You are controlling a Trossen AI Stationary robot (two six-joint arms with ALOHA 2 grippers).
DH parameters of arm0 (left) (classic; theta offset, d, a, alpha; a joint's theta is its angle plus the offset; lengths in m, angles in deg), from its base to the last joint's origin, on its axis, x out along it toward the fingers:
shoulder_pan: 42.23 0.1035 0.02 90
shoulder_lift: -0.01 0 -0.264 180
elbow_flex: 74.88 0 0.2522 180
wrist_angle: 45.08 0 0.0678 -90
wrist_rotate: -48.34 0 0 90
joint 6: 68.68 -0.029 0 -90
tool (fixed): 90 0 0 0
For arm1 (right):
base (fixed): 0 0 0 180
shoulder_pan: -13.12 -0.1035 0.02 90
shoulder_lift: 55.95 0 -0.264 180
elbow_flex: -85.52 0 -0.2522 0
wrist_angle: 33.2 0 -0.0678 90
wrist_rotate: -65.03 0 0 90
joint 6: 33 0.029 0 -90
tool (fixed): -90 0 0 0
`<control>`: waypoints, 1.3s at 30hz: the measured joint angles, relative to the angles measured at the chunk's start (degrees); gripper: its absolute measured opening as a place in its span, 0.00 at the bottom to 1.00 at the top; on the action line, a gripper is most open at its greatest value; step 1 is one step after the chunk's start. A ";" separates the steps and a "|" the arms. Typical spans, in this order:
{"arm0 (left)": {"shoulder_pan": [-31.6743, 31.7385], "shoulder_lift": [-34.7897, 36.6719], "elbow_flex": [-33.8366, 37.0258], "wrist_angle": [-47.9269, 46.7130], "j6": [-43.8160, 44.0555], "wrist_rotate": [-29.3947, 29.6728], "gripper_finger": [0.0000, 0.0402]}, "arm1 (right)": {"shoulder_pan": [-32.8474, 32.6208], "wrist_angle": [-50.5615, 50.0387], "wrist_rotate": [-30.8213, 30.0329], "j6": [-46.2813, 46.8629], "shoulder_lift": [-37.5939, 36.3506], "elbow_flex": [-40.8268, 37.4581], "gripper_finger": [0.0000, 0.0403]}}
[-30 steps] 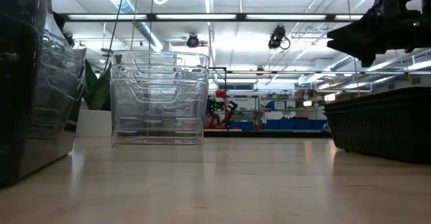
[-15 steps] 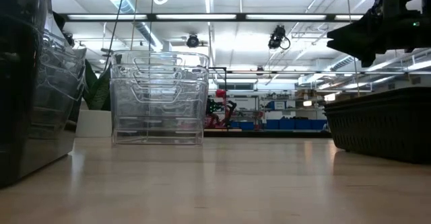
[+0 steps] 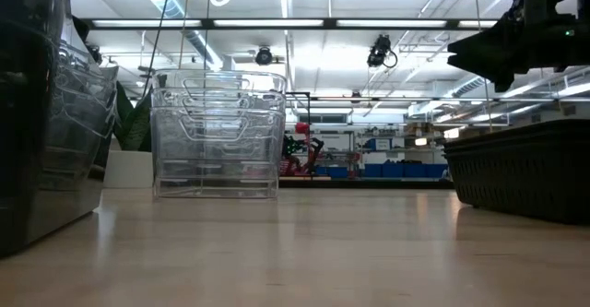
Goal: Stack baskets by color
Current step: Return to Home Position
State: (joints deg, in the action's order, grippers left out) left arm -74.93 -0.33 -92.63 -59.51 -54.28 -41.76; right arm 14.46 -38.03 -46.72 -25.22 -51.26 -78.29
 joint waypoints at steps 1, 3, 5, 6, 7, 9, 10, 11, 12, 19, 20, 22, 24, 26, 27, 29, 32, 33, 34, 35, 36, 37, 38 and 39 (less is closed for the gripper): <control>0.00 -0.01 0.00 0.00 0.00 -0.01 0.08 | 0.00 0.00 0.00 -0.01 0.00 0.00 0.41; 0.01 0.00 0.00 0.00 0.00 -0.01 0.08 | 0.00 0.00 0.00 0.00 0.00 0.00 0.41; 0.00 0.00 0.00 0.00 0.00 0.00 0.08 | 0.00 0.00 0.00 0.01 0.00 0.00 0.41; 0.01 0.00 0.00 0.00 0.00 0.01 0.08 | 0.00 0.00 0.00 0.01 0.00 0.00 0.41; 0.01 0.00 0.00 0.00 0.00 -0.01 0.09 | 0.00 0.00 0.00 0.01 0.00 0.00 0.41; -0.01 0.00 0.00 0.00 0.00 0.01 0.09 | 0.00 0.00 0.00 0.01 0.00 0.00 0.41; -0.01 0.00 0.00 0.00 0.00 0.00 0.10 | 0.00 0.00 0.00 0.01 0.00 0.00 0.41; 0.01 0.00 0.00 0.00 0.00 -0.01 0.10 | 0.00 0.00 0.00 0.00 0.00 0.00 0.41; -0.01 0.00 0.00 0.00 0.00 0.01 0.09 | 0.00 0.00 0.00 0.01 0.00 0.00 0.41; -0.01 -0.02 0.00 0.00 0.00 0.00 0.08 | -0.01 0.00 0.00 0.01 0.00 0.00 0.41; -0.01 0.00 0.00 0.00 0.00 0.00 0.07 | 0.00 0.00 0.01 0.01 0.00 0.00 0.41; -0.01 0.00 0.00 0.00 0.00 -0.01 0.08 | 0.00 0.00 0.00 0.01 0.00 0.00 0.41; 0.01 0.00 0.00 0.00 0.00 -0.01 0.08 | 0.00 0.00 0.00 0.01 0.00 0.00 0.41; -0.01 0.00 0.00 0.00 0.00 -0.02 0.09 | 0.00 0.00 0.01 0.01 0.00 0.00 0.41; -0.01 0.00 0.00 0.00 0.00 -0.02 0.09 | 0.00 0.00 0.00 0.01 0.00 0.00 0.41; 0.00 -0.01 0.00 0.00 0.00 0.00 0.10 | -0.01 0.00 0.00 0.01 0.00 0.00 0.41; -0.01 0.00 0.00 0.00 0.00 0.01 0.09 | -0.01 0.00 0.00 0.01 0.00 0.00 0.41; -0.01 0.00 0.00 0.00 0.00 -0.02 0.09 | -0.01 0.00 0.01 0.01 0.00 0.00 0.41; 0.01 0.00 0.00 0.00 0.00 0.01 0.08 | -0.02 0.02 0.00 0.01 0.00 0.00 0.41; -0.01 0.00 0.00 0.00 0.00 -0.01 0.08 | -0.02 0.00 0.00 0.01 0.00 0.00 0.41; -0.01 -0.02 0.00 0.00 0.00 -0.02 0.08 | -0.02 0.00 0.00 0.01 0.00 0.00 0.41; 0.00 -0.01 0.00 0.00 0.00 0.00 0.08 | -0.01 0.00 0.01 0.01 0.00 0.00 0.41; -0.01 -0.01 0.00 0.00 0.00 0.01 0.07 | 0.00 0.00 0.01 0.01 0.00 0.00 0.41; 0.01 0.00 0.00 0.00 0.00 0.01 0.07 | -0.02 0.00 0.02 0.01 0.00 0.00 0.41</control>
State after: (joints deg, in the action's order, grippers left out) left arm -74.92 -0.33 -92.63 -59.51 -54.28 -41.76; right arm 14.44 -38.03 -46.70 -25.21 -51.26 -78.29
